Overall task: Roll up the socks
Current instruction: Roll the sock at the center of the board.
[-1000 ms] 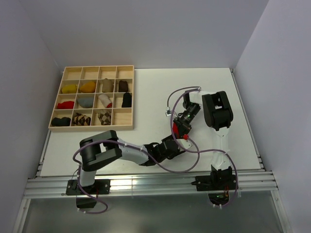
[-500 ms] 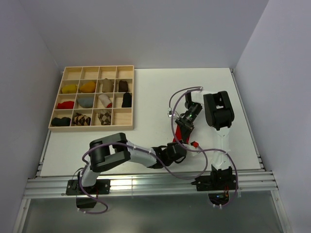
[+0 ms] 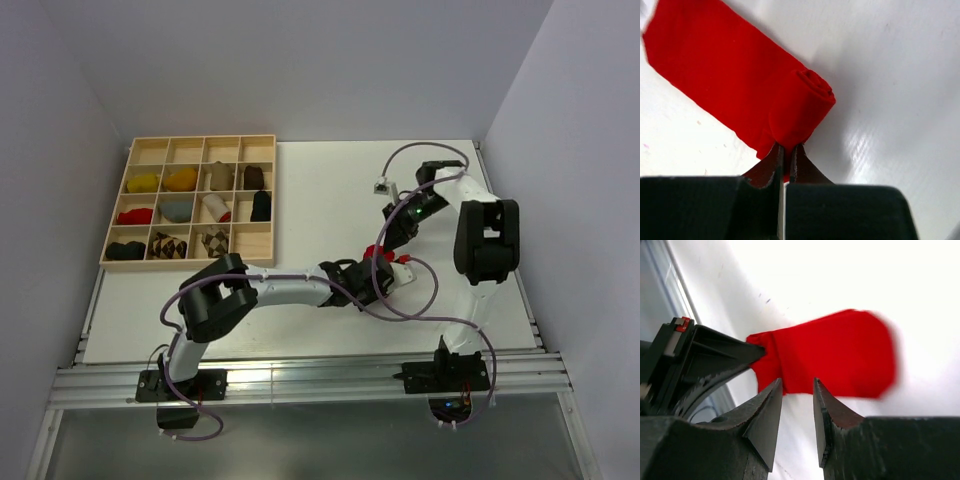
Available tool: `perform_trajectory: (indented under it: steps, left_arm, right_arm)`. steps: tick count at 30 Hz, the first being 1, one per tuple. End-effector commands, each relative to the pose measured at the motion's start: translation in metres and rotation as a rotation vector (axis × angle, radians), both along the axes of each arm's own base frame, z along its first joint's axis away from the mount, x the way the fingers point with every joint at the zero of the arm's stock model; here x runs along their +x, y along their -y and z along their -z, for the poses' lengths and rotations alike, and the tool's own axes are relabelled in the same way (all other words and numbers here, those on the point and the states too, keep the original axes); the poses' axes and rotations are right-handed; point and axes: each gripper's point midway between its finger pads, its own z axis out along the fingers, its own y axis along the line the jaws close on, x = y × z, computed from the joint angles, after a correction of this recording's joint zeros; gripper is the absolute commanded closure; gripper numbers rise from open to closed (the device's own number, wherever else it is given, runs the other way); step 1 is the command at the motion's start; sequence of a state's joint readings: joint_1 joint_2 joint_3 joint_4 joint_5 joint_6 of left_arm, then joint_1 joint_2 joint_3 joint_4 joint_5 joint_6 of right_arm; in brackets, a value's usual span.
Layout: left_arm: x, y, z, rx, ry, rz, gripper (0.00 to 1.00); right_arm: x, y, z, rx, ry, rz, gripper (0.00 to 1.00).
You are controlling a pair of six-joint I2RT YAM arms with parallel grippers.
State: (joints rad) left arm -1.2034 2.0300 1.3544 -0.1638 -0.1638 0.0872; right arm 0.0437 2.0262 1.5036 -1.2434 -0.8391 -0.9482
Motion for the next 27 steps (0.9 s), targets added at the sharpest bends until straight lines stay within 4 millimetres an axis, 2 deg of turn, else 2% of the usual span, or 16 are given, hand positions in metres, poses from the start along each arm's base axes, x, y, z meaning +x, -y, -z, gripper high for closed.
perform_trajectory:
  steps: [1,3,4,6,8,9,10,12,14,15,20,22,23,26,27]
  left_arm:
    - [-0.037,-0.034,0.013,0.114,-0.301,-0.054,1.0]
    - [-0.045,-0.038,0.009,0.119,-0.376,-0.08,1.0]
    - [-0.038,-0.041,0.006,0.115,-0.385,-0.124,1.0]
    - [-0.048,-0.048,0.003,0.117,-0.493,-0.142,1.0]
    - [-0.042,-0.058,0.001,0.111,-0.554,-0.242,1.0]
    - [-0.052,-0.057,0.001,0.104,-0.639,-0.251,1.0]
    - [-0.047,-0.058,-0.001,0.093,-0.678,-0.279,1.0]
    - [-0.058,-0.054,-0.003,0.076,-0.807,-0.276,1.0]
    - [-0.057,-0.052,-0.005,0.059,-0.894,-0.285,1.0]
    - [-0.063,-0.045,-0.008,0.044,-0.976,-0.278,1.0]
    - [-0.044,-0.036,-0.018,-0.053,-1.2,-0.332,1.0]
    - [-0.03,-0.034,-0.015,-0.075,-1.24,-0.384,1.0]
    - [-0.027,-0.033,-0.012,-0.078,-1.268,-0.412,1.0]
    - [-0.013,-0.029,-0.01,-0.12,-1.316,-0.467,1.0]
    - [-0.008,-0.028,-0.011,-0.133,-1.328,-0.477,1.0]
  right_arm:
    - [0.033,0.013,-0.028,0.051,0.136,0.12,0.62]
    - [0.042,0.022,-0.032,0.047,0.187,0.163,0.62]
    - [0.045,0.026,-0.033,0.039,0.19,0.193,0.62]
    - [0.048,0.039,-0.03,0.026,0.217,0.224,0.63]
    - [0.046,0.046,-0.031,0.021,0.238,0.241,0.63]
    - [0.046,0.047,-0.031,0.019,0.249,0.24,0.63]
    - [0.046,0.048,-0.036,0.02,0.276,0.241,0.63]
    - [0.04,0.05,-0.034,0.016,0.295,0.235,0.63]
    - [0.031,0.047,-0.04,0.027,0.323,0.211,0.63]
    - [0.027,0.048,-0.04,0.03,0.345,0.193,0.63]
    - [-0.012,0.041,-0.045,0.032,0.4,0.061,0.62]
    - [-0.028,0.04,-0.037,0.014,0.428,-0.004,0.61]
    - [-0.035,0.039,-0.043,0.006,0.469,-0.033,0.59]
    - [-0.054,0.036,-0.032,-0.027,0.519,-0.13,0.55]
    - [-0.059,0.035,-0.035,-0.034,0.568,-0.17,0.54]
